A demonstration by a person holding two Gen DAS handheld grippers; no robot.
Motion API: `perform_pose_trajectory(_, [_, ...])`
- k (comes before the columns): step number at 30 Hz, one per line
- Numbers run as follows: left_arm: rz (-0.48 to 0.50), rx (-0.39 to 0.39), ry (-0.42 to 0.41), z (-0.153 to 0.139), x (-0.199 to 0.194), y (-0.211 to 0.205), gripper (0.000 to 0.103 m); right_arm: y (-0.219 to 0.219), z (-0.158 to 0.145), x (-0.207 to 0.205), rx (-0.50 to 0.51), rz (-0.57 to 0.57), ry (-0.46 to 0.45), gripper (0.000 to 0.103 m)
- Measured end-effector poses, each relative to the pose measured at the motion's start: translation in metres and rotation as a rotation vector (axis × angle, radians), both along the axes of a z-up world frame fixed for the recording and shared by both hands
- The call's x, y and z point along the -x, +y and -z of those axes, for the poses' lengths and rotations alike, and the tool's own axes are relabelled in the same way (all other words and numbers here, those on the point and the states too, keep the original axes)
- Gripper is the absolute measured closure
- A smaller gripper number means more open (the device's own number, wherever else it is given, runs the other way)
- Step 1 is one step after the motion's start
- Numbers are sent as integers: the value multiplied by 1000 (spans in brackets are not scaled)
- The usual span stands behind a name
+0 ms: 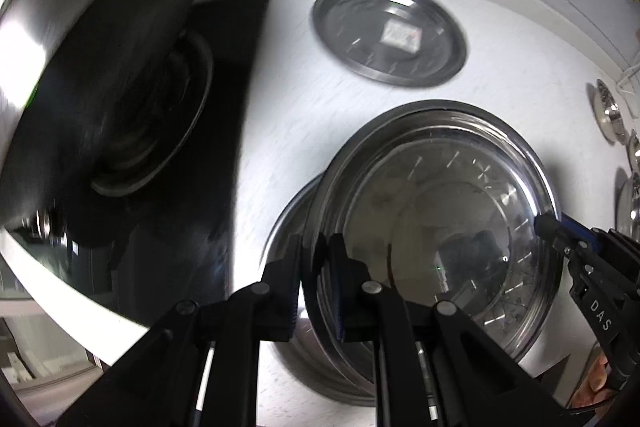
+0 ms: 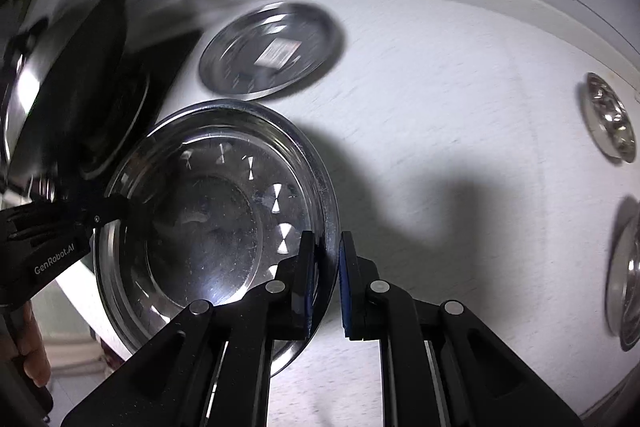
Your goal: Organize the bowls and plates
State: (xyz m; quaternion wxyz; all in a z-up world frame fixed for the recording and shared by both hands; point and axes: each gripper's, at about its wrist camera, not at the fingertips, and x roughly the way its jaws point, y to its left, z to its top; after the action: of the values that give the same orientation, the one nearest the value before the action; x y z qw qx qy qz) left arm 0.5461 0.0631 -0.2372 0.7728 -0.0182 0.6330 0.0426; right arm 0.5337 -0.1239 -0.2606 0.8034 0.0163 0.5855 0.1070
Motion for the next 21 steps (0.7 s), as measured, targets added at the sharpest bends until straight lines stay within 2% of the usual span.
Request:
perform_pose_trajectory(7, [-23,12,35,28,23,15,90,27,25,14,31,-46,52,93])
perform_pose_trajectory(11, [-33,26,49,37,28,15,91,35,25,18,64,-64,30,93])
perform_pose_trajectory(16, [-18,-11,6,25,28,13,91,32,21,19,76,-48,18,93])
perform_pose_trajectory(17, [-21,-21,-1,21,27,14,91,29,17,18,86,-42,8,90])
perform_pose_trajectory(19, [-28,-32,-31,11,26,14,89,23,11,17,89,-28,-4,66])
perform_pose_trajectory(20, [-34,-40,-44,5,25,13,89,19,6,16,85,-20,-14,46])
perform_pose_trajectory(21, [-39,-44,-54,-1,25,11,89,14,0,15,78,-12,-30,30])
